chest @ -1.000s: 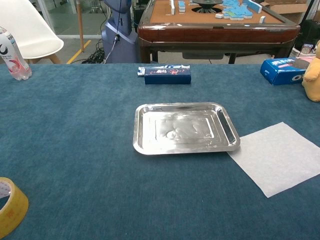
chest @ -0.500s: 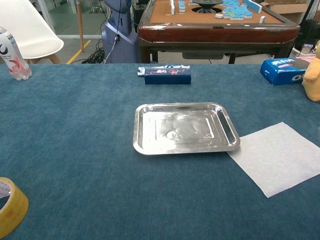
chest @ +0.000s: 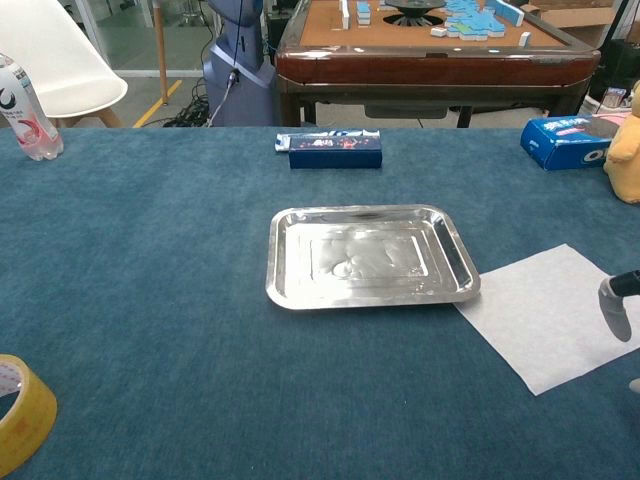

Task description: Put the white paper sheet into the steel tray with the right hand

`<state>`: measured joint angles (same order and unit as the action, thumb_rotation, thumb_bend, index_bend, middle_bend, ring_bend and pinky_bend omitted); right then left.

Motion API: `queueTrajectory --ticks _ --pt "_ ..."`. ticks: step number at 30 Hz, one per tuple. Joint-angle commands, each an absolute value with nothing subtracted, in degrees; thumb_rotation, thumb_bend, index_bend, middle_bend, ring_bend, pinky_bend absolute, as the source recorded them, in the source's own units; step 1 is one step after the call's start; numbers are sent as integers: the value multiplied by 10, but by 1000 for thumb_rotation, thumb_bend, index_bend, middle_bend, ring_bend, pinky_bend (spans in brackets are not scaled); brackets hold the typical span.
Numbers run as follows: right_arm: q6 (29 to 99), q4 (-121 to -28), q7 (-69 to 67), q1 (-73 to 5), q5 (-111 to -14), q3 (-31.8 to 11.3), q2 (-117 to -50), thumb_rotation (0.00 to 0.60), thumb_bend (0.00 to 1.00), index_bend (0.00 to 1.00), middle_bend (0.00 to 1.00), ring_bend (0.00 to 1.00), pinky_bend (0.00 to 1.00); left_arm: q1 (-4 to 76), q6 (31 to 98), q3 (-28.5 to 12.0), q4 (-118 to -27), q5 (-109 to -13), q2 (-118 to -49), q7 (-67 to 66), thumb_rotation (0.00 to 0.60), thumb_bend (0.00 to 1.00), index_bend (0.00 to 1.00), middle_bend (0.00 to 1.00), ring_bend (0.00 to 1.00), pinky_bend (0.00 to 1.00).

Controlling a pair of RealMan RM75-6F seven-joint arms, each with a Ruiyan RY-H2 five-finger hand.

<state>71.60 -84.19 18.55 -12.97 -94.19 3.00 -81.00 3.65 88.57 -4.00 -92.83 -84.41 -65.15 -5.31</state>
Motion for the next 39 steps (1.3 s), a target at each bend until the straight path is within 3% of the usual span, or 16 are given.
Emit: queueTrajectory --ticks 1,39 --pt "710 -838 189 -133 -937 29 -818 600 0 563 1000 1000 1000 36 886 -40 -929 -843 -651 -52 600 262 115 364 289 462" --pt "670 -828 212 -168 -894 17 -866 600 0 563 1000 1000 1000 33 886 -43 -931 -837 -644 -47 600 262 115 364 289 462"
